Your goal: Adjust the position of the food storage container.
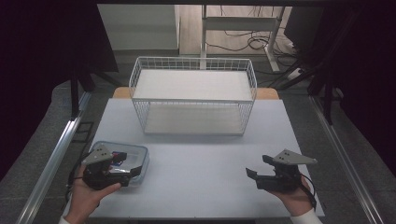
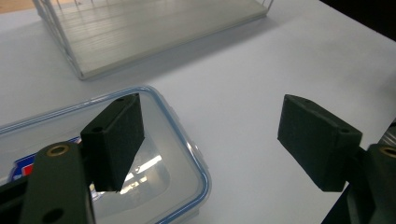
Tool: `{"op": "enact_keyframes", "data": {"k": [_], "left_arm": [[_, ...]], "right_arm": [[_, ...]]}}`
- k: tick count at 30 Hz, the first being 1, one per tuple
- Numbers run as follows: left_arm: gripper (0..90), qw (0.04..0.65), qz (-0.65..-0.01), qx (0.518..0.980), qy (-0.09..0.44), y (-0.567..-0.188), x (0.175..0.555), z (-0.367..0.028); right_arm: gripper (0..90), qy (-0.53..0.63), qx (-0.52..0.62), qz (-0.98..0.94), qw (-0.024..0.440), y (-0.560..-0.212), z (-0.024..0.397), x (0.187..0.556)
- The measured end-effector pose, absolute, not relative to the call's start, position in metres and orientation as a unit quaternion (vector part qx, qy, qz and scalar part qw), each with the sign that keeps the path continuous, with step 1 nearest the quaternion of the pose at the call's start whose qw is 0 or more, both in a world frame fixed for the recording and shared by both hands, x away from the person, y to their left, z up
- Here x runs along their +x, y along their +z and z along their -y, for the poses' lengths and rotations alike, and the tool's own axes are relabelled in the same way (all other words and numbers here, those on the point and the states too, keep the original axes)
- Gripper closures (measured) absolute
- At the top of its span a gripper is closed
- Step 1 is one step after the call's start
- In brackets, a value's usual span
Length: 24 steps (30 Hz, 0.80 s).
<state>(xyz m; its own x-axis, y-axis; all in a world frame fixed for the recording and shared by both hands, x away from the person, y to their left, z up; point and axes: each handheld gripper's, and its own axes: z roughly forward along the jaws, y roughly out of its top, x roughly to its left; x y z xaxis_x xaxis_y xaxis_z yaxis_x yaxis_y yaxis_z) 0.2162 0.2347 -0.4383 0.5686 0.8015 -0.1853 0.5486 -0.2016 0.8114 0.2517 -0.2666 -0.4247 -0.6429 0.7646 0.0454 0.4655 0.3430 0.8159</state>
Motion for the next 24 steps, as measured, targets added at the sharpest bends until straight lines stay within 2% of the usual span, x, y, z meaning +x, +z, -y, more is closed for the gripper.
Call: {"op": "enact_keyframes", "data": {"k": [15, 19, 24], "left_arm": [[23.1, 0.431, -0.49, 0.74, 0.162, -0.427, 0.221, -0.295], [26.0, 0.416, -0.512, 0.732, 0.17, -0.43, 0.226, -0.313], [34.3, 0.396, -0.534, 0.73, 0.162, -0.437, 0.236, -0.334]], "right_arm": [[22.2, 0.416, 0.384, -0.805, 0.178, -0.428, 0.26, 0.252], [22.2, 0.415, 0.385, -0.805, 0.179, -0.43, 0.261, 0.253], [22.2, 0.409, 0.383, -0.809, 0.177, -0.432, 0.26, 0.254]]}}
